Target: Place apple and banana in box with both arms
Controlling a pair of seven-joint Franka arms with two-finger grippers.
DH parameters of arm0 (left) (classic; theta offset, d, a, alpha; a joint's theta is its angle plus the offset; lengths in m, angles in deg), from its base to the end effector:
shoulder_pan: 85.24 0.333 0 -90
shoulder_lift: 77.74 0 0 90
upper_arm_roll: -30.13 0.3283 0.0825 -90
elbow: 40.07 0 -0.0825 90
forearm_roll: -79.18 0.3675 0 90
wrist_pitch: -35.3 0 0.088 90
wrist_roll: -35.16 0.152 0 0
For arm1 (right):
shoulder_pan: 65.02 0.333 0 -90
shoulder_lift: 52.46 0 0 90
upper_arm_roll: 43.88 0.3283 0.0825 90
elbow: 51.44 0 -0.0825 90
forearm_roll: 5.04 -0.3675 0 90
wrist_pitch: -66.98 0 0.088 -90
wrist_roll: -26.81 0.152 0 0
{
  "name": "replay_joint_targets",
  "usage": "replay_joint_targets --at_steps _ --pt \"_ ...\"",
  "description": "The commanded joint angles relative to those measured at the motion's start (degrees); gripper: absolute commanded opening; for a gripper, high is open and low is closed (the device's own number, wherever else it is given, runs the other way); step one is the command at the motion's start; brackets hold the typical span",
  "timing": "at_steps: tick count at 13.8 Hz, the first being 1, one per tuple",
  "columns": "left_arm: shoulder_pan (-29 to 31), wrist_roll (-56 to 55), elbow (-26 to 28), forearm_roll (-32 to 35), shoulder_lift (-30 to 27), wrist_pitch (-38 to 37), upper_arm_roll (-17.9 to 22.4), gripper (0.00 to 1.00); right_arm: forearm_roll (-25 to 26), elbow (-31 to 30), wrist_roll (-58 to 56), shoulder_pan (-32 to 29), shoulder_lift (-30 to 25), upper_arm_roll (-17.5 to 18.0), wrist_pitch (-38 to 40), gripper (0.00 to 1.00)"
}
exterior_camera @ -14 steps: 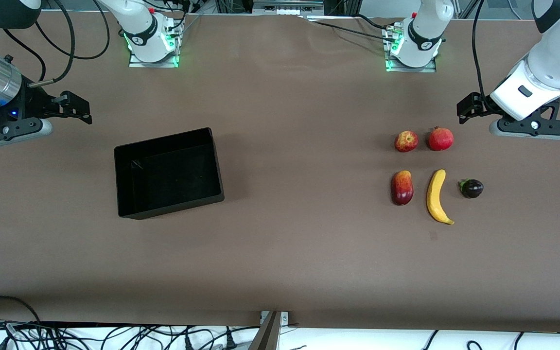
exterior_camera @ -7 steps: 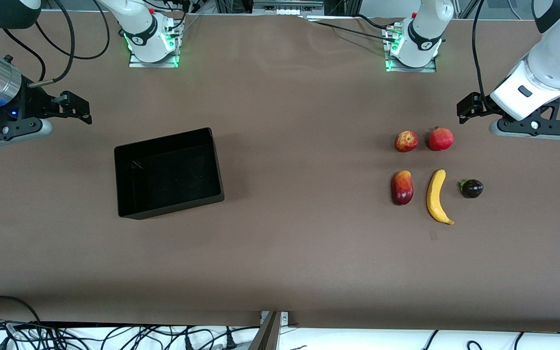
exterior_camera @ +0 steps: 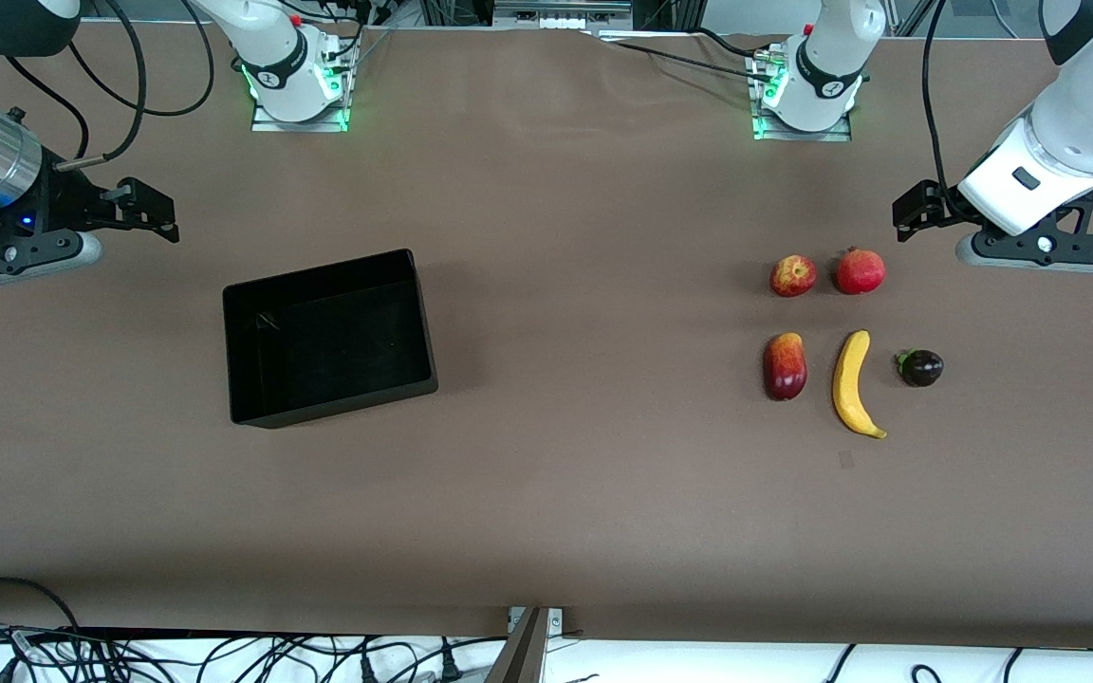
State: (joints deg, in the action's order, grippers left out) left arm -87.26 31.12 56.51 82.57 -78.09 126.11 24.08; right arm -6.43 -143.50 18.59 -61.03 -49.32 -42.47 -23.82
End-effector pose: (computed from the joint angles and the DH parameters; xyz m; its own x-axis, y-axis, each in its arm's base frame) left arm 0.5241 -0.0654 0.5445 0.9934 -0.0706 -0.0901 -0.0767 -0.9949 -0.0659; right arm 0.5471 0.0551 0.5469 0.9693 0.2349 -0.0723 0.2328 -0.9718 -0.0362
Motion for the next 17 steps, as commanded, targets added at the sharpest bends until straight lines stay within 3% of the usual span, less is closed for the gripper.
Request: replay_joint_targets --at_steps 1,17 --pt "-0.43 -0.09 -0.51 -0.58 -0.18 -2.47 -0.10 1.00 0.60 0.48 -0.48 0.41 -0.59 -0.53 0.45 1.00" --pt "-0.26 -0.18 -0.60 -0.66 0.79 -2.13 -0.10 1.00 0.69 0.39 -0.57 0.41 -0.59 -1.15 0.71 1.00"
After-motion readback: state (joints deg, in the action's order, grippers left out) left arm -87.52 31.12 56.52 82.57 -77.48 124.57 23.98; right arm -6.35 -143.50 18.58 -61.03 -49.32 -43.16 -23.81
